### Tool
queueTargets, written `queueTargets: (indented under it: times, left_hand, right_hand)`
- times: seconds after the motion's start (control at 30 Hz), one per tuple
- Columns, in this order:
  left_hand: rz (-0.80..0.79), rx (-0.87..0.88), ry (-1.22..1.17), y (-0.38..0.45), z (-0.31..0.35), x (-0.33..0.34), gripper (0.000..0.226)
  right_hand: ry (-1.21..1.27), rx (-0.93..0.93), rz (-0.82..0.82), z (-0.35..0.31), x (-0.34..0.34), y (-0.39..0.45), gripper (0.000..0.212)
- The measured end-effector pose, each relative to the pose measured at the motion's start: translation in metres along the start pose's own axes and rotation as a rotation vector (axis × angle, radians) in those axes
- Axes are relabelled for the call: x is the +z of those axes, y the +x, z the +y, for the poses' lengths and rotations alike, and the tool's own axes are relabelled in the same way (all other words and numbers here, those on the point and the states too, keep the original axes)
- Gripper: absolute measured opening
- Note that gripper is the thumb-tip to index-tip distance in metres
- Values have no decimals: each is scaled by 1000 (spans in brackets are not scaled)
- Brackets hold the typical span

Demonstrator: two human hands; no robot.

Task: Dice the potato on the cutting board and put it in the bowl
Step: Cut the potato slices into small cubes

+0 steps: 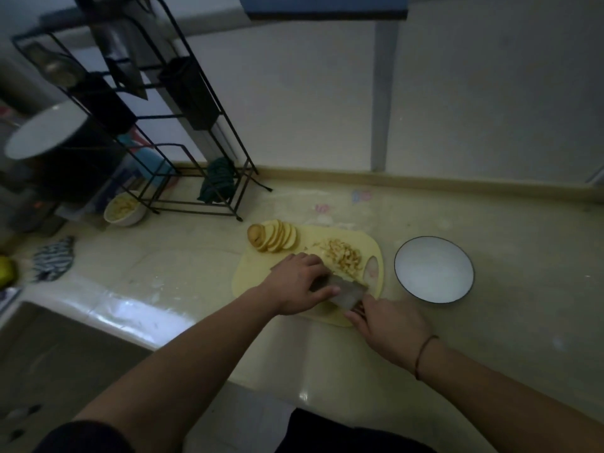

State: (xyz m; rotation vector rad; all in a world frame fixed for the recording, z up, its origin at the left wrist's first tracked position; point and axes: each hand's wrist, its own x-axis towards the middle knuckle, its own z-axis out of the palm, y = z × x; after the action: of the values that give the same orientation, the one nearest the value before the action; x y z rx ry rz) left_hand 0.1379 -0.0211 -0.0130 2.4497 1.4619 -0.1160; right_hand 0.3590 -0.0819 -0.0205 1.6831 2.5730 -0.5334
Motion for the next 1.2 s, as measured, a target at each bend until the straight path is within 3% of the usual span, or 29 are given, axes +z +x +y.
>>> queueTargets:
  times: [0.17,0.33,0.43,0.67,0.9,1.0,1.1,1.2]
  left_hand:
    - [-49,-29,13,2,7,0,84]
    - [177,111,-34,-5,11,5,61]
    - [74,164,9,-6,19,5,64]
    - [-1,49,99,0,30,11,80]
    - [71,189,-49,-4,26,15,61]
    - [282,46,-184,-4,18,8,56]
    - [605,-278,-361,-4,-12,-8,42]
    - [655,-537,-471,-4,-43,-29,26]
  right_hand:
    - [-55,-41,5,-5,-8,-1,51]
    - [-62,-60,-13,-7,-24,-4,46]
    - [-82,-79,-12,-8,-27,-6,46]
    - [-159,-108,-26,-15,-37,-7,43]
    - [-193,-144,-20,-17,-31,-6,38]
    - [-139,-81,-45,-14,-24,-11,44]
    - [-35,-19,-59,-11,-16,-23,48]
    - [226,21,-41,-14,-5,-32,47]
